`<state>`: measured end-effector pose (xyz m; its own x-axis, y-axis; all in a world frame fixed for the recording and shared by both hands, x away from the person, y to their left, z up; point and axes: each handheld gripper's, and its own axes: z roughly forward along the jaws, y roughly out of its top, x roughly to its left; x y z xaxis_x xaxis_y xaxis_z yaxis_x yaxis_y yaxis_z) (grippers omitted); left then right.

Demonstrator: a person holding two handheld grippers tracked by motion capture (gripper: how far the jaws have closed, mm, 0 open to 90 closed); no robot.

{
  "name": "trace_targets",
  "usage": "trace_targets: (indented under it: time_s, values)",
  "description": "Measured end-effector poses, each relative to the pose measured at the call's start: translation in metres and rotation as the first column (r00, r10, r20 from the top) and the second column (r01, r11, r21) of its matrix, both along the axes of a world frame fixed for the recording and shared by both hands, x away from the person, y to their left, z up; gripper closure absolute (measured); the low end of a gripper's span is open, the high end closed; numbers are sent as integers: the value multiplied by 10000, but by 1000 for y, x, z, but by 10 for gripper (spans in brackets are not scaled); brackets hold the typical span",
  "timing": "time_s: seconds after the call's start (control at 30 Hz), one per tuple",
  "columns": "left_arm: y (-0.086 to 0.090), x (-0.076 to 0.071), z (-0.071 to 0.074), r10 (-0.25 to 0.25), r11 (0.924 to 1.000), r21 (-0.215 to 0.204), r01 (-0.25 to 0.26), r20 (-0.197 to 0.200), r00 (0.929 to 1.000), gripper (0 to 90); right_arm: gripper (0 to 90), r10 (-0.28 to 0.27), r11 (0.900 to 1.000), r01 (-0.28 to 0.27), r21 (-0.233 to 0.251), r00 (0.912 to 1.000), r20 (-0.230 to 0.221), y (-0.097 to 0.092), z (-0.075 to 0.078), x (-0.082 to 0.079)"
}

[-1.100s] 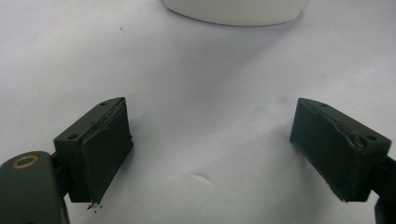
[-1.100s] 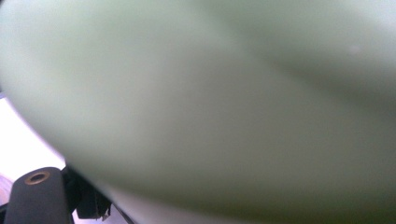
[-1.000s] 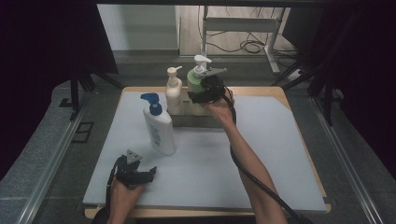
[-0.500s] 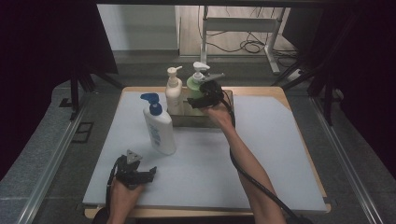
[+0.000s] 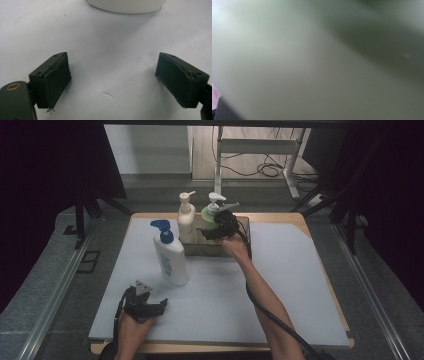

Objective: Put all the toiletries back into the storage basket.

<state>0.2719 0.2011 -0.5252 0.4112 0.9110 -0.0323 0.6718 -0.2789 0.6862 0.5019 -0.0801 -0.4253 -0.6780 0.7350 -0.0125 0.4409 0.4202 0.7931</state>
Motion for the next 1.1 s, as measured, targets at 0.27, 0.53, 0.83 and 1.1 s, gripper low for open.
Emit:
trace_targets:
  time_s: [0.27,0.53,0.83,1.1]
  values:
    - [0,0,0,-1,10000,6,1,5,10000,118,115,104,9998,-100,197,9997,-238,-3,-4,3]
    - [0,0,0,-1,10000,6,1,6,10000,118,108,242,9996,-238,131,9993,-292,-1,-4,6]
    - [0,0,0,2,10000,14,-2,13,10000,118,12,460,9985,-460,281,9989,-2,-10,5,3]
    - [0,0,0,7,10000,9,-7,20,10000,118,34,647,9975,-651,281,9978,173,-25,15,-9]
